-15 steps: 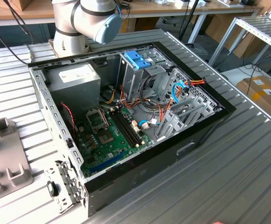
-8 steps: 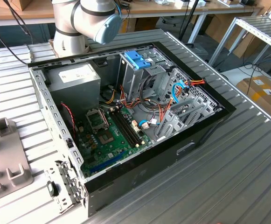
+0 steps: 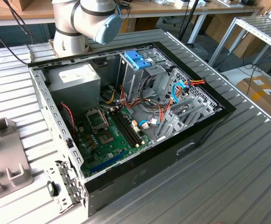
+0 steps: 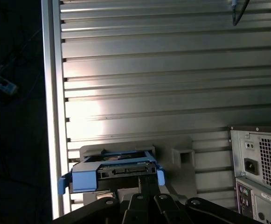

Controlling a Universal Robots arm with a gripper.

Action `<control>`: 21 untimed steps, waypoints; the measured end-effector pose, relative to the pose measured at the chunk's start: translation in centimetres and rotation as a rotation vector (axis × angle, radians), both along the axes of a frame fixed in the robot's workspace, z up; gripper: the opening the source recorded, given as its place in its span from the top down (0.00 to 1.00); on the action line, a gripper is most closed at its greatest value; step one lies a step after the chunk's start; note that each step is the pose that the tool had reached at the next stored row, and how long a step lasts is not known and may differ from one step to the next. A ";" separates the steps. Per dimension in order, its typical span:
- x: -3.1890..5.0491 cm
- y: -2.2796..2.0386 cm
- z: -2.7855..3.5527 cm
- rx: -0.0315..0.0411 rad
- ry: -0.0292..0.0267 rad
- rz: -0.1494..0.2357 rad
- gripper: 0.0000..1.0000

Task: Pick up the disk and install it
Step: 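Reach for the disk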

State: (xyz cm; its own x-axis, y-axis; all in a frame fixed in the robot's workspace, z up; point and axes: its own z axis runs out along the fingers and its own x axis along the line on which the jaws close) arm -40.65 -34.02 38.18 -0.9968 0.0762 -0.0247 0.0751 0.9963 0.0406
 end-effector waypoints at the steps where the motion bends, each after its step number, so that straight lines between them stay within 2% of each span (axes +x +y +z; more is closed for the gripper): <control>1: -0.12 0.00 0.00 0.0000 -0.0001 0.000 0.89; 5: -1.25 0.00 -0.01 -0.0001 0.0000 0.000 0.89; 14: -1.47 0.00 -0.01 0.0000 -0.0001 0.000 0.89; 21: -3.35 0.00 -0.04 0.0000 -0.0001 0.000 0.89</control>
